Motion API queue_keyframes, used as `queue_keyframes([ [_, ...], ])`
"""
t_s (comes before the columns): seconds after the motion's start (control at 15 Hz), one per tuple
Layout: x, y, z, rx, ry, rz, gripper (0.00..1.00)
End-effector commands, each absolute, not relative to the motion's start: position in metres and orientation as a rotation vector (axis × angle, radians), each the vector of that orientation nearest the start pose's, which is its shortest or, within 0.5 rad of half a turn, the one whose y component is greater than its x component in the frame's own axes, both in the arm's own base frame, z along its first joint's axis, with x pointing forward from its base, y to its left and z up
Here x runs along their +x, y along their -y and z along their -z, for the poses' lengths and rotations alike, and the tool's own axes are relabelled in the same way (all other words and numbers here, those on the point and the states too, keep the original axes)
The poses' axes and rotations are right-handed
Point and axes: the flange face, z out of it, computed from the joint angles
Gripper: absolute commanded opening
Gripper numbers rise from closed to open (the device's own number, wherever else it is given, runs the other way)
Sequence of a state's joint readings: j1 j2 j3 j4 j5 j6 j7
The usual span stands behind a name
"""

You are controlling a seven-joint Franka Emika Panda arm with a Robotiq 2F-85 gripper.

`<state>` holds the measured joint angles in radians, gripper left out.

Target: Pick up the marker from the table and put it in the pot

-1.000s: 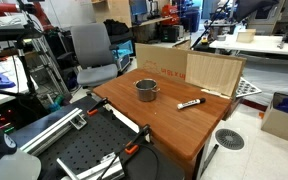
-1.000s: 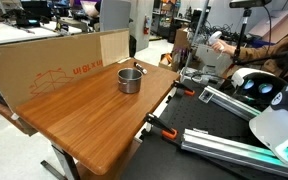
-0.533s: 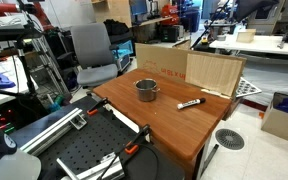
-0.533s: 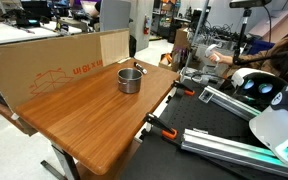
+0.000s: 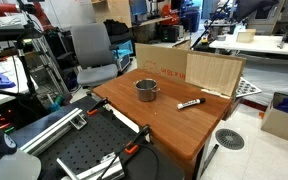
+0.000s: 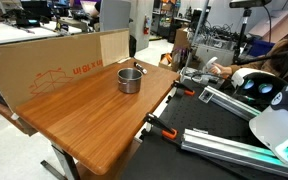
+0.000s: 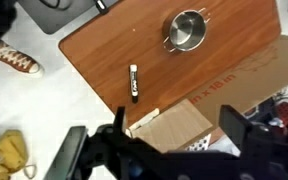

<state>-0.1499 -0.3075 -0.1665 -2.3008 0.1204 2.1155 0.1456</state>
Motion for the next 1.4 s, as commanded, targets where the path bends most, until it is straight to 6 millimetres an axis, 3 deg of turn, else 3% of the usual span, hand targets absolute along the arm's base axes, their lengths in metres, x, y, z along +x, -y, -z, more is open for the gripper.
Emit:
queue_keyframes([
  [0.0,0.469,0.157,-0.454,-2.901,-0.794,0.195,1.0],
  [0.2,0.481,0.17,-0.422,-2.903,-0.838,0.158,1.0],
  [0.67,0.513,0.192,-0.375,-2.914,-0.927,0.195,1.0],
  [1.33,0.567,0.182,-0.296,-2.99,-0.943,0.138,1.0],
])
